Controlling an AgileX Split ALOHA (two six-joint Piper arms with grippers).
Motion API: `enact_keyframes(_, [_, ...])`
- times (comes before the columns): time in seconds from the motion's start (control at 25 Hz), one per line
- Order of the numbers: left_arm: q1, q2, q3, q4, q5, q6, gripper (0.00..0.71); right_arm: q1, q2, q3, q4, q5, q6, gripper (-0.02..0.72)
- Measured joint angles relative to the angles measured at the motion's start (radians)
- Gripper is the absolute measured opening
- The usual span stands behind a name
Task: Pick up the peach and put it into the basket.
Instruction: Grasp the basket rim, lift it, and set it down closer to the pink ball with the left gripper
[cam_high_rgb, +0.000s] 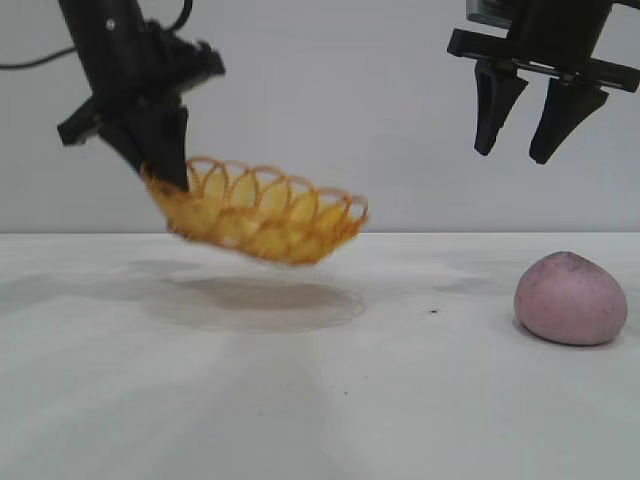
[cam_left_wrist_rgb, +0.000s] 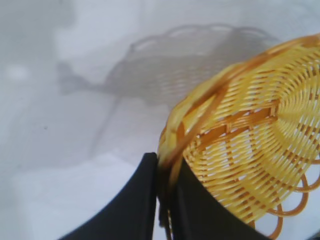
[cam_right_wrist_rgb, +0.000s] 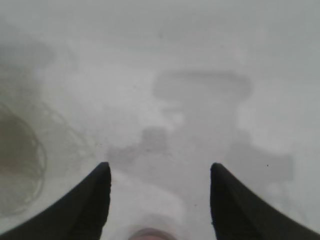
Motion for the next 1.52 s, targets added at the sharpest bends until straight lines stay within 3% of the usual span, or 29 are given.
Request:
enact_keyframes(0.12, [0.0,-0.048,0.102,-0.112,-0.039,-0.022,0.0,0.0,0.0,0.0,0.0,-0.002,0.0,0.377])
enact_keyframes(0.48, [-0.002,-0.152,0.579,-0.446,-0.414,0.071,0.0,0.0,0.0,0.0,0.0,-0.009,0.0,0.377])
enact_keyframes(0.64, [-0.006,-0.139,0.613,-0.522,-0.451,0.121,0.0,0.0,0.0,0.0,0.0,-0.012,0.0,0.377])
enact_keyframes(1.04, [-0.077,-0.083,0.617,-0.544,-0.502,0.137,0.0,0.0,0.0,0.0,0.0,-0.018,0.0,0.377])
enact_keyframes(1.08, [-0.077,-0.083,0.617,-0.544,-0.504,0.137,0.064,0.0,0.0,0.0,0.0,-0.018,0.0,0.377])
enact_keyframes(1.12, [-0.077,-0.083,0.617,-0.544,-0.509,0.137,0.064,0.0,0.0,0.0,0.0,-0.018,0.0,0.377])
enact_keyframes(1.36, [-0.077,-0.083,0.617,-0.543,-0.509,0.137,0.426,0.0,0.0,0.0,0.0,-0.018,0.0,0.377])
enact_keyframes(1.44, [-0.077,-0.083,0.617,-0.543,-0.491,0.142,0.501,0.0,0.0,0.0,0.0,-0.018,-0.002,0.377])
enact_keyframes(1.52, [-0.073,-0.083,0.617,-0.543,-0.451,0.17,0.501,0.0,0.0,0.0,0.0,-0.02,-0.002,0.377])
